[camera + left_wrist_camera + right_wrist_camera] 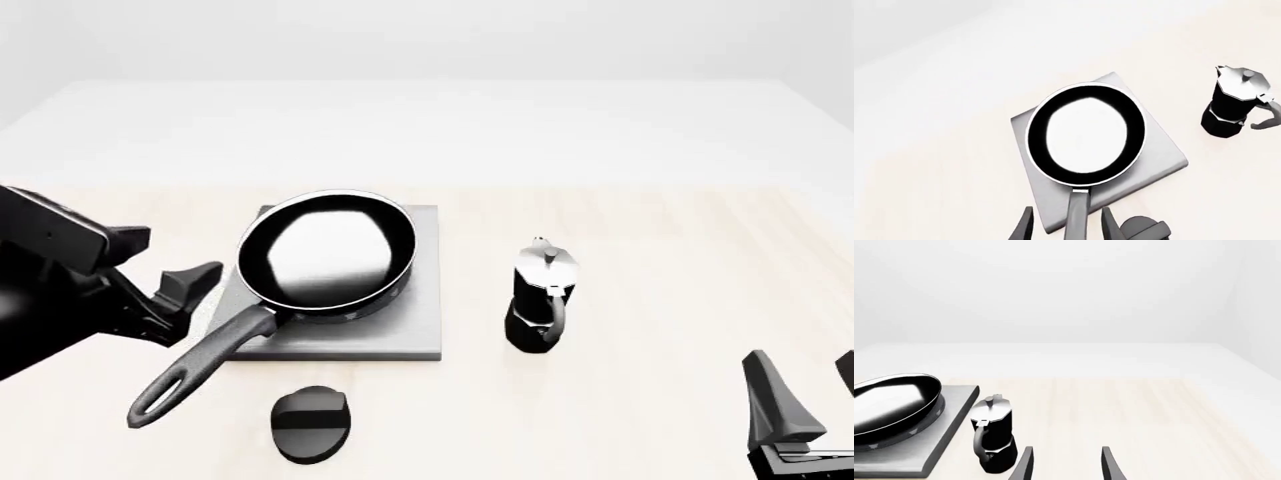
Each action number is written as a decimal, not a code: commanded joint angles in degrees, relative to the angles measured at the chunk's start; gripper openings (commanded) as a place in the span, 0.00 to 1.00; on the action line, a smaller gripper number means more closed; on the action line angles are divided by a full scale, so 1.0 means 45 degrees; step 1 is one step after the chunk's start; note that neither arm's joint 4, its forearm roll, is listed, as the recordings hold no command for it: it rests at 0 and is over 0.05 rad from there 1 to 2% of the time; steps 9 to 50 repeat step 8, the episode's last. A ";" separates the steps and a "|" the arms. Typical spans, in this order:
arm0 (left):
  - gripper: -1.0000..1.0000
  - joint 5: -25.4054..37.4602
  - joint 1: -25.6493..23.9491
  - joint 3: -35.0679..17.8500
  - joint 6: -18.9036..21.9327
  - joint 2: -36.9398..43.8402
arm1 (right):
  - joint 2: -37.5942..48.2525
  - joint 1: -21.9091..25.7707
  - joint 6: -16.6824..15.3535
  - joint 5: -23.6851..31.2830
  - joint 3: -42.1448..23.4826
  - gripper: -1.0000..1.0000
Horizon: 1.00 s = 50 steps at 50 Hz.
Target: Turn on the stove and put the frying pan on it.
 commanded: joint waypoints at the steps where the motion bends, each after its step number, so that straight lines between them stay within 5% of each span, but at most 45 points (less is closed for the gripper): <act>1: 1.00 -0.0038 -0.0393 0.0158 0.0007 -0.1002 | -0.0002 0.0000 -0.0002 0.0000 0.0000 1.00; 8: 1.00 0.0041 -0.0901 0.0417 -0.0127 -0.2125 | 0.0001 0.0000 0.0001 0.0000 0.0000 1.00; 50: 1.00 0.0041 -0.0901 0.0417 -0.0127 -0.2125 | 0.0001 0.0000 0.0001 0.0000 0.0000 1.00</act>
